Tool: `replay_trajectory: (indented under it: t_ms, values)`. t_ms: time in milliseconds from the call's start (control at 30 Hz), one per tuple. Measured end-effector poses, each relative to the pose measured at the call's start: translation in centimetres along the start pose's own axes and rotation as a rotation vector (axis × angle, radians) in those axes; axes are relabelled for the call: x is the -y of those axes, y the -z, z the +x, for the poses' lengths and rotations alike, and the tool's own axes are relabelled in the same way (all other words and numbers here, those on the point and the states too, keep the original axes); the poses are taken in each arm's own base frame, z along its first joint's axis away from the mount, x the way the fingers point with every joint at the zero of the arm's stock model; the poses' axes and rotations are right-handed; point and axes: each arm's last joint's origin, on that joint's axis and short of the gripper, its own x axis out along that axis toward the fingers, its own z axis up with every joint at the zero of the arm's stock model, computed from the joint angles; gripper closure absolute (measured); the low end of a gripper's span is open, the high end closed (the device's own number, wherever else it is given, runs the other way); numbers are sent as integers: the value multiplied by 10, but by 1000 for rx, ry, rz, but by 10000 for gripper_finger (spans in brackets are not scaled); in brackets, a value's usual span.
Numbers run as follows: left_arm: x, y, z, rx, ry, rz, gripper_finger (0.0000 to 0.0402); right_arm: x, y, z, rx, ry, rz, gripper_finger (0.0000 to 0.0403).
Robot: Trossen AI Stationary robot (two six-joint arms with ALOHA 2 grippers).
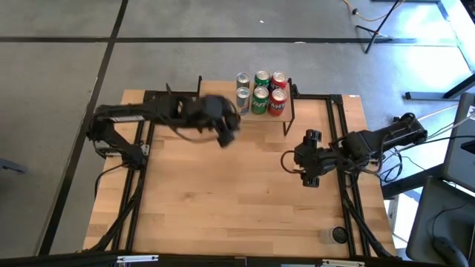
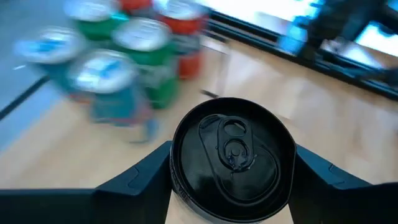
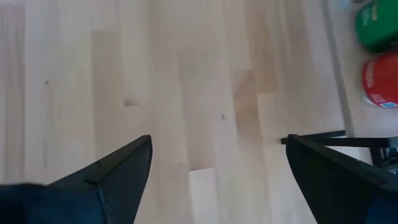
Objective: Place canned beverage on shelf
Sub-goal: Put the top white soda can on the shelf
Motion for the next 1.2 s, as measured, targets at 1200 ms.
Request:
replay_trajectory:
  t_ms: [1200]
  values:
    - [-166,-6,64,58,-139,-270,169,49,-12,15,-7,128,228,49]
